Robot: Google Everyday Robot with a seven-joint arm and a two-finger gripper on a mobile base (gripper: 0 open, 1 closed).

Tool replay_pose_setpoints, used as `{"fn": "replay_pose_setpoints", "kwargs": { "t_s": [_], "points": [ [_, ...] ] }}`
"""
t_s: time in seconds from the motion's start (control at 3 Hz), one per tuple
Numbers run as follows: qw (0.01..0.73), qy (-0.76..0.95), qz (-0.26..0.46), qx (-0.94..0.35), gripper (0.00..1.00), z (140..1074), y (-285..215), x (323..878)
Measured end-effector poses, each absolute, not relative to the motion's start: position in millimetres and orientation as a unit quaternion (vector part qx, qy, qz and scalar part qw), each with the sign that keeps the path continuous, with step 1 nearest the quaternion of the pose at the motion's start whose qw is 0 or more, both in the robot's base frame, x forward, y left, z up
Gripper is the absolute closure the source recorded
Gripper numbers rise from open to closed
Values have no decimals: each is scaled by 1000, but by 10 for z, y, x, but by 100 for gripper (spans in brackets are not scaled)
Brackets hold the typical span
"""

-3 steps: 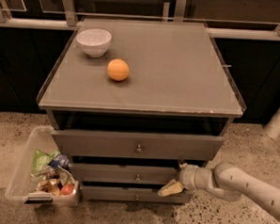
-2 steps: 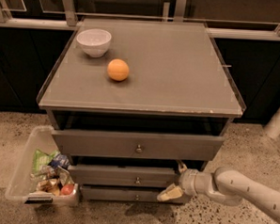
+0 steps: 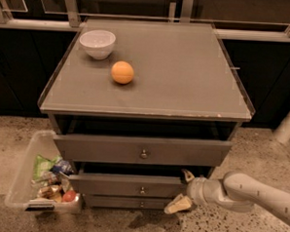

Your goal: Open middle drawer

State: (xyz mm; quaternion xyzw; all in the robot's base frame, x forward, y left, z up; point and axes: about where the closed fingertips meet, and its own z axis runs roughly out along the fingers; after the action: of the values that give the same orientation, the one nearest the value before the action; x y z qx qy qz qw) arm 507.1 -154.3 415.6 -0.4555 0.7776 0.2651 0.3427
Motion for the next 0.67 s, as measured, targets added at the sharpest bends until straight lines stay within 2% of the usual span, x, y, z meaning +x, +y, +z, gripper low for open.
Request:
{"fn": "replay_pose_setpoints", "kwargs": {
  "t_s": [0.33, 0.67],
  "points": [
    [343, 778, 265, -456, 0, 4208, -1541, 5077],
    [291, 783, 292, -465, 0, 4279, -1599, 4770]
  ]
}}
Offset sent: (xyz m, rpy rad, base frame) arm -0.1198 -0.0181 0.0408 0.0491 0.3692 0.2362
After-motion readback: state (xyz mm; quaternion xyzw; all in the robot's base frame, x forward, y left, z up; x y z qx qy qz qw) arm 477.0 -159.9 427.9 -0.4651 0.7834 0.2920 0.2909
